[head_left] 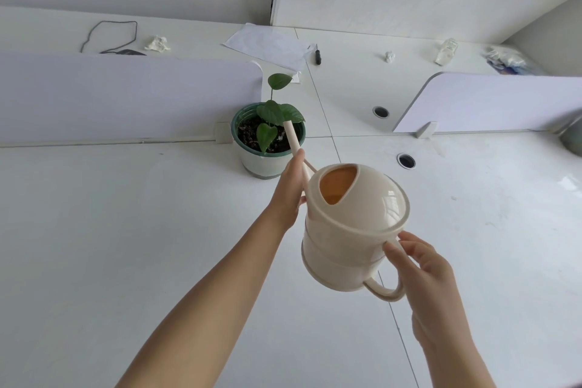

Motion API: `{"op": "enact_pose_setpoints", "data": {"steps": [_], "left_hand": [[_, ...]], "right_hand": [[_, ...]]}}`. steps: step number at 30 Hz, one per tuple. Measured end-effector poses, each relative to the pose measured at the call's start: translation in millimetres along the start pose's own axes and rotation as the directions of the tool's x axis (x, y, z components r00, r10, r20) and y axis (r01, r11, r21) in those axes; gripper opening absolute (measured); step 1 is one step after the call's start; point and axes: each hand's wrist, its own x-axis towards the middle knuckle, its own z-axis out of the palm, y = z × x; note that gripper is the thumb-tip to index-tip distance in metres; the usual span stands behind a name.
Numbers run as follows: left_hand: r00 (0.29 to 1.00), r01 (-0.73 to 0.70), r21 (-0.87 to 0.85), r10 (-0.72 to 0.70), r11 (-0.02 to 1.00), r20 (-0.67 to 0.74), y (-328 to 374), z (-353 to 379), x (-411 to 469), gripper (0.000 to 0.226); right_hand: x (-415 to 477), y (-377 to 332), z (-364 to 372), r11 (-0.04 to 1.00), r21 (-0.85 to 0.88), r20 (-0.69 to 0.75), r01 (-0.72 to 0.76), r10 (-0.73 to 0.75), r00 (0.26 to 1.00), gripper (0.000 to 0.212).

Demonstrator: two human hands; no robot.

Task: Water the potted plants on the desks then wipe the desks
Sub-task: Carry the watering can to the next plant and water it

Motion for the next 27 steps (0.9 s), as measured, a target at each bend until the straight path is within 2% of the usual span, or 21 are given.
{"op": "enact_pose_setpoints", "data": {"steps": [7, 11, 15, 17, 22, 27], "left_hand": [[0.998, 0.008, 0.071, -0.004, 0.997, -0.06, -17.7, -7.6, -24.5, 0.045], [0.996, 0.012, 0.126, -0.001, 0.992, -0.086, -36.4, -23.0, -50.8, 0.035], [0.992, 0.013, 0.108, 0.001, 0.994, -0.129, -57.5, -44.0, -78.9, 0.028], [0.987, 0.003, 0.085, 0.01, 0.996, -0.159, -67.0, -54.6, -92.5, 0.023], [0.969, -0.032, 0.038, 0.04, 0.999, -0.245, -84.8, -79.7, -123.8, 0.017], [0.943, -0.08, 0.003, 0.077, 0.997, -0.324, -94.7, -100.9, -150.3, 0.015]], "right_hand": [[-1.8, 33.0, -17.8, 0.997, -0.011, -0.018, -0.079, 0.079, 0.997, 0.02], [-9.9, 44.7, -22.5, 0.994, -0.006, -0.011, -0.105, 0.105, 0.994, 0.012], [-20.9, 53.5, -22.5, 0.99, -0.059, -0.008, -0.13, 0.129, 0.992, 0.013], [-26.1, 58.5, -20.5, 0.988, -0.075, 0.026, -0.136, 0.138, 0.99, 0.008], [-37.0, 69.4, -11.4, 0.992, -0.075, 0.133, -0.105, 0.114, 0.985, 0.012], [-39.9, 82.5, 0.6, 0.981, -0.175, 0.191, -0.08, 0.113, 0.975, 0.009]]}}
